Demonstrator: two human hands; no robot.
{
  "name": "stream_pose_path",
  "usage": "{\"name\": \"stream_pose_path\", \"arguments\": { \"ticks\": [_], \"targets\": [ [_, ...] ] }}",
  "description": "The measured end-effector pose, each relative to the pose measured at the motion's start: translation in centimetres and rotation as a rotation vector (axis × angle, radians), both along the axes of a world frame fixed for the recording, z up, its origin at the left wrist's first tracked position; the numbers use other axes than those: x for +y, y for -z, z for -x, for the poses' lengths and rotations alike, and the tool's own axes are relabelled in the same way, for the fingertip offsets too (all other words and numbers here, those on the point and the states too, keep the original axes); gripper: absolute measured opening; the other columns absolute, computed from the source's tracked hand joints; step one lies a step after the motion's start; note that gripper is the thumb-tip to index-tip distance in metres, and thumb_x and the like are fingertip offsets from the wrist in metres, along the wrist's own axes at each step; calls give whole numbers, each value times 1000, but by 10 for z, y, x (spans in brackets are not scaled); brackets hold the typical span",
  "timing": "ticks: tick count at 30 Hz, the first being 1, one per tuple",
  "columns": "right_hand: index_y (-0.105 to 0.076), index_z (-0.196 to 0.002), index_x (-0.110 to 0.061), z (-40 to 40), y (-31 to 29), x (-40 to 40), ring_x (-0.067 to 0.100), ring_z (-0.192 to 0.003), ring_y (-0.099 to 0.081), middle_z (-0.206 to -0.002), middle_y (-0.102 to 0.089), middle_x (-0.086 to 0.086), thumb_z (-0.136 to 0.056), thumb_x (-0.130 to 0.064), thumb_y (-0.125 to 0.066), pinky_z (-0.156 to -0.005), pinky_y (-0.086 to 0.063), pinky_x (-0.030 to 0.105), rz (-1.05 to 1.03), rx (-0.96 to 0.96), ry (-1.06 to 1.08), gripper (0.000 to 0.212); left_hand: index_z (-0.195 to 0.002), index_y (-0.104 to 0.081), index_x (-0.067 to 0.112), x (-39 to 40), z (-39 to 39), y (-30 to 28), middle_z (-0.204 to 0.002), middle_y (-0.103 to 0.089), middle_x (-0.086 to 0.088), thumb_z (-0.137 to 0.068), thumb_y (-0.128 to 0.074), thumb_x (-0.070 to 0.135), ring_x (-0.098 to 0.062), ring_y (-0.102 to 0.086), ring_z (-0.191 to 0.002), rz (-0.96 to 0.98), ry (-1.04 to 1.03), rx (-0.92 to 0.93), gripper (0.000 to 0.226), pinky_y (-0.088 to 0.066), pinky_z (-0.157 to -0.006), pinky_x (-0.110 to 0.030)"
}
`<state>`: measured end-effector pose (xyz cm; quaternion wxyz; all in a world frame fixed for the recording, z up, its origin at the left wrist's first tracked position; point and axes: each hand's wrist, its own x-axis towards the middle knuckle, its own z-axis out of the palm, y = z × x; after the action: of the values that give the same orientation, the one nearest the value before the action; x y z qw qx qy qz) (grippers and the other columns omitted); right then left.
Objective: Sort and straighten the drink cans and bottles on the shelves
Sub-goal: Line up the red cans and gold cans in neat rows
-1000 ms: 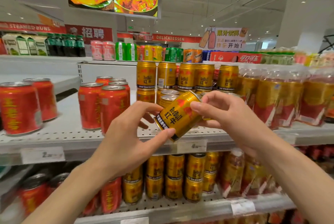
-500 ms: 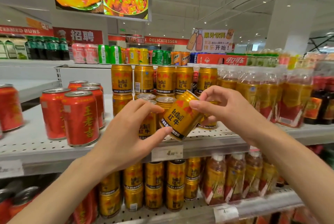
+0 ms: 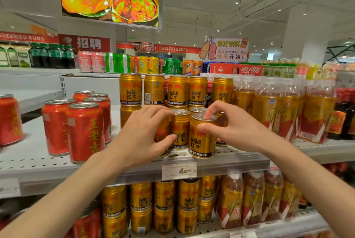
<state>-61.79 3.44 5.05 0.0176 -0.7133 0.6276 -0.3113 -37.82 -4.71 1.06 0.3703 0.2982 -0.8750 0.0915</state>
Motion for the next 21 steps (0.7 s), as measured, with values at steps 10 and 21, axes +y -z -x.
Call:
{"name": "stream_pose_path", "arguments": {
  "ticks": [10,21],
  "targets": [
    [-58,-109,-31,9,20,-17,3,-98,-54,-115,-56,-15,-86,-65,-53,-86,-54,30,252,195,22,41,-131,-55,21,-9,5,9,-132,-53,5,-87,-62,46,-12,-44,-128,46,27,45,52,-35,-109,-26],
    [-41,-146,-30,12,42,-16,13,-154,-14,-164,-24,-5,-84,-77,-50,-122,-21,47,243,71,146,78,-153,-20,27,5,9,31,-163,-9,3,-90,-63,46,-12,-13,-150,-105,-10,297,79,-21,-117,-33]
  ]
}}
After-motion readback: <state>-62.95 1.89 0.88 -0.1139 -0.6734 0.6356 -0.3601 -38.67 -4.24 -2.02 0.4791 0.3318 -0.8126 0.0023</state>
